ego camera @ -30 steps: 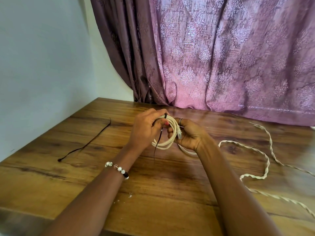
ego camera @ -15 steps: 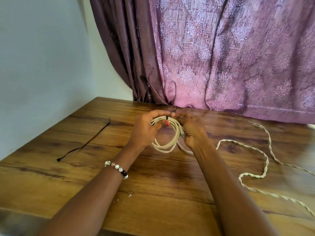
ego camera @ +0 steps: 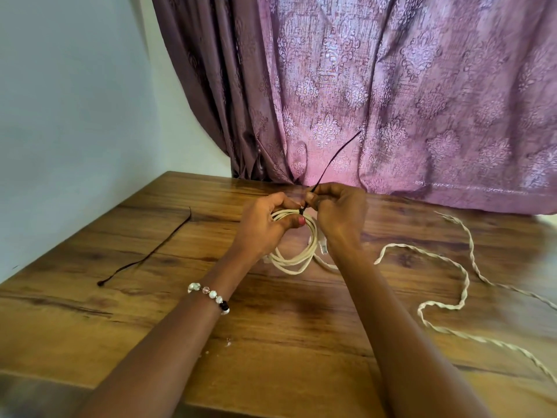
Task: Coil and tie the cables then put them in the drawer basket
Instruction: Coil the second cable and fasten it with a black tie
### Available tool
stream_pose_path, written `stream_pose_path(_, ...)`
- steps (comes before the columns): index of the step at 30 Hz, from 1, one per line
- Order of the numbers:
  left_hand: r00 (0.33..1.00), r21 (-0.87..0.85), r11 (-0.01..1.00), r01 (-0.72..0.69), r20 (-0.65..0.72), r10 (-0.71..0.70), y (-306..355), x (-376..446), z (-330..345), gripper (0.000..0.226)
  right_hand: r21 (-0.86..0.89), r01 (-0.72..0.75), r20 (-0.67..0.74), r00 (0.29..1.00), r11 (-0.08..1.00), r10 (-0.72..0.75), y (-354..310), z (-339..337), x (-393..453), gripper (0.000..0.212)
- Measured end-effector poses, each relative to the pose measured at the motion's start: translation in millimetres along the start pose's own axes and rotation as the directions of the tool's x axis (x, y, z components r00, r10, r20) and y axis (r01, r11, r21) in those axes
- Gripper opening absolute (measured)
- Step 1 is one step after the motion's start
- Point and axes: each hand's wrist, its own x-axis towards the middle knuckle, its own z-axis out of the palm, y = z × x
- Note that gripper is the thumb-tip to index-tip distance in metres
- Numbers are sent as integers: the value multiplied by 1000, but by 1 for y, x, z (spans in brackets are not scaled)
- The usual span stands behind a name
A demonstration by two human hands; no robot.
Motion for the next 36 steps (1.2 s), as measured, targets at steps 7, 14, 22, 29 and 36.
stream_pose_path(7, 993, 114, 992, 51, -111, -38, -6, -4, -5, 20, -58, 130, 215, 970, 990, -115, 2, 6, -8, 21)
stream_pose_path(14, 887, -400, 832, 384, -92, -453, -2, 1, -6, 22, -87, 234, 299, 933, 968, -198, 18, 14, -6, 21)
stream_pose_path(22, 828, -553, 695, 459, -19, -561, 3, -3, -13, 22, -218, 413, 591, 777, 885, -217, 30, 13, -3, 12)
stream_pose_path(29, 891, -311, 873, 375, -140, -432, -1, 1, -21, 13, 85, -60, 677, 736, 995, -13, 23, -1, -4, 17)
stream_pose_path(36, 993, 182, 983, -32, -109, 53, -7, -1, -21, 21, 218, -590, 711, 642, 778, 287, 23, -7, 1, 31)
